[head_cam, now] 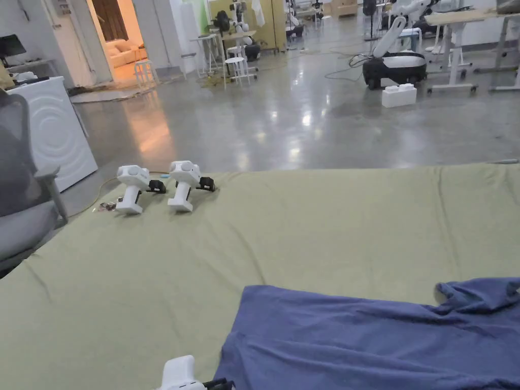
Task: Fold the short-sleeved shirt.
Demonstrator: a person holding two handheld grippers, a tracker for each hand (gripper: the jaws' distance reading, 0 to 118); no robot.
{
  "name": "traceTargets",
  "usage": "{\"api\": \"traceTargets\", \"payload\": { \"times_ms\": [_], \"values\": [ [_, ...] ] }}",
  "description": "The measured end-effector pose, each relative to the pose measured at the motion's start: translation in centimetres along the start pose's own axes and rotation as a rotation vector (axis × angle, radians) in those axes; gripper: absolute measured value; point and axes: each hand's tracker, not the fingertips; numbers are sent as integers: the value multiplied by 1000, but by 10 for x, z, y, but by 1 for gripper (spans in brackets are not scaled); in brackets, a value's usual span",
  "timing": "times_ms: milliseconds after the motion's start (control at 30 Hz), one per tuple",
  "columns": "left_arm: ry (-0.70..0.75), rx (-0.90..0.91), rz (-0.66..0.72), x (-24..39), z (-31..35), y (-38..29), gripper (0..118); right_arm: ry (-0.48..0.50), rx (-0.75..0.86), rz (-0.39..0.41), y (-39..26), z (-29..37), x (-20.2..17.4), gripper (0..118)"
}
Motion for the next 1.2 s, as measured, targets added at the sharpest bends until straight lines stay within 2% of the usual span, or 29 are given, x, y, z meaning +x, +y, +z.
{"api": "traceTargets", "payload": {
  "times_ms": [67,200,233,300,367,400,433,467,500,533,633,733,767,800,833,867,900,933,1033,1133,1200],
  "values": [
    [-12,1,-8,6,-8,0,67,-20,-32,-20,-4,-6,7,4],
    [82,-1,-177,26,-8,-9,64,-53,-80,-56,-10,-21,13,4],
    [103,5,-201,31,-7,-8,53,-59,-86,-66,-11,-25,14,4],
    [105,10,-204,34,-3,-11,19,-57,-108,-94,-11,-37,16,4],
    [115,-9,-210,39,-9,-12,14,-35,-130,-149,-10,-56,19,4],
    [134,-14,-234,44,-12,-13,12,-26,-130,-174,-10,-68,24,9],
    [161,-18,-288,47,-16,-16,12,-15,-150,-214,-10,-87,33,24],
    [180,-21,-331,51,-18,-18,11,-20,-184,-235,-13,-105,45,50],
    [187,-33,-357,55,-20,-20,11,-23,-214,-260,-15,-121,53,87],
    [191,-56,-366,54,-23,-18,11,-36,-215,-293,-19,-146,64,98],
    [158,-95,-313,50,-24,-7,11,-87,-233,-375,-27,-205,95,98],
    [142,-101,-310,50,-19,-6,11,-153,-300,-348,-40,-258,110,94],
    [153,-90,-325,51,-19,-6,11,-160,-346,-298,-47,-270,111,77],
    [157,-87,-334,53,-19,-9,11,-150,-413,-280,-52,-279,110,66],
    [164,-83,-343,59,-16,-11,11,-234,-441,-204,-57,-282,99,61],
    [174,-79,-353,63,-15,-13,11,-222,-341,-174,-54,-273,91,44],
    [181,-76,-361,65,-15,-14,11,-222,-350,-171,-50,-268,85,26],
    [184,-80,-373,67,-14,-14,11,-216,-359,-170,-48,-266,83,17],
    [165,-125,-403,54,-14,2,9,-203,-374,-176,-43,-268,86,13],
    [99,-15,-258,43,30,15,9,-264,-298,-179,-27,-241,79,13],
    [-25,-3,-115,30,59,24,9,-288,-255,-104,-18,-221,70,12]
  ]
}}
